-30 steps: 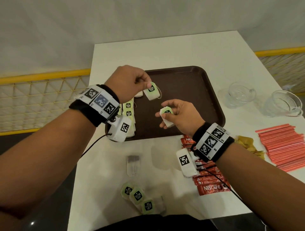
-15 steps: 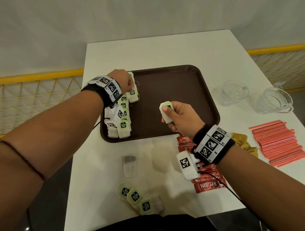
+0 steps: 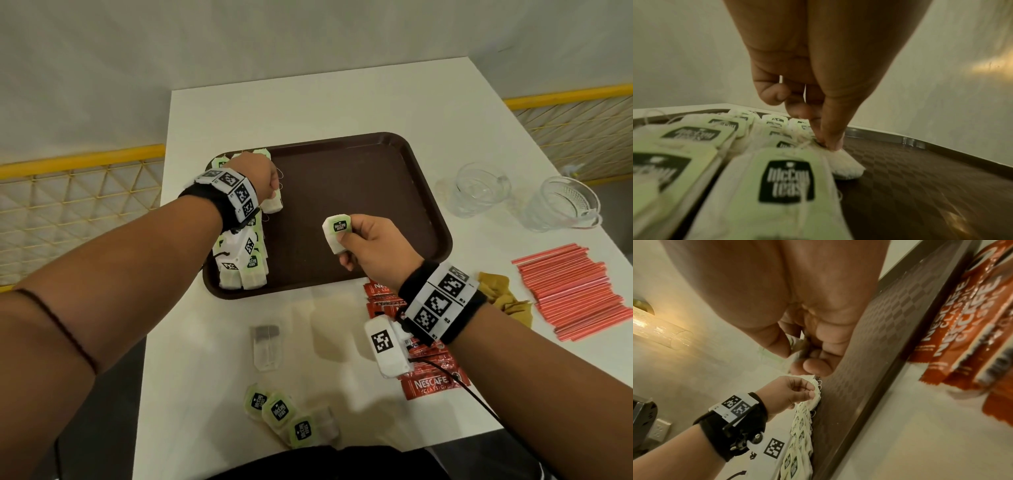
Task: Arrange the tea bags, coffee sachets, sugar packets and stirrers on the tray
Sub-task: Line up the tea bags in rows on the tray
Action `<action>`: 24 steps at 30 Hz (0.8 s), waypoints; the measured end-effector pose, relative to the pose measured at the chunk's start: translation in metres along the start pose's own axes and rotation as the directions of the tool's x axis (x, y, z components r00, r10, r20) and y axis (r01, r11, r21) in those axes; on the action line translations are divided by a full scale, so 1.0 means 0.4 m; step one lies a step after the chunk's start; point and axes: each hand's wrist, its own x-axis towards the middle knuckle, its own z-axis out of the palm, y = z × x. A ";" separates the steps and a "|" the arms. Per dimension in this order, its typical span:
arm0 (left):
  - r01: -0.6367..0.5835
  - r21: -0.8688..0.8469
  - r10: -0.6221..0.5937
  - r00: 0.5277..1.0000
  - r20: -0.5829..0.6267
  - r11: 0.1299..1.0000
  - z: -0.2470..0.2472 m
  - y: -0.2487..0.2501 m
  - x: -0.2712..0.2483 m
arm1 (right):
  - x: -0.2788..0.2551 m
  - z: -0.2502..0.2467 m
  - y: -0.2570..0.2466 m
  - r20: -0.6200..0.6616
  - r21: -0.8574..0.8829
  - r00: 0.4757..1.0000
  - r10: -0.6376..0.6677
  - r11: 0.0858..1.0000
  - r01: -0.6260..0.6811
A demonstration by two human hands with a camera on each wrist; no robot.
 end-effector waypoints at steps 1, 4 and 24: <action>-0.007 0.006 0.007 1.000 -0.007 1.000 0.004 0.002 0.002 | 0.001 0.001 -0.001 0.004 -0.005 1.000 -0.006 1.000 0.006; -0.064 0.046 0.063 0.998 0.014 0.997 0.018 0.009 -0.004 | 0.004 0.003 -0.001 0.015 -0.012 1.000 -0.018 1.000 0.018; -0.498 -0.310 0.430 0.863 -0.264 0.810 -0.035 0.083 -0.262 | 0.028 0.027 -0.021 0.041 -0.041 0.994 -0.104 0.994 0.106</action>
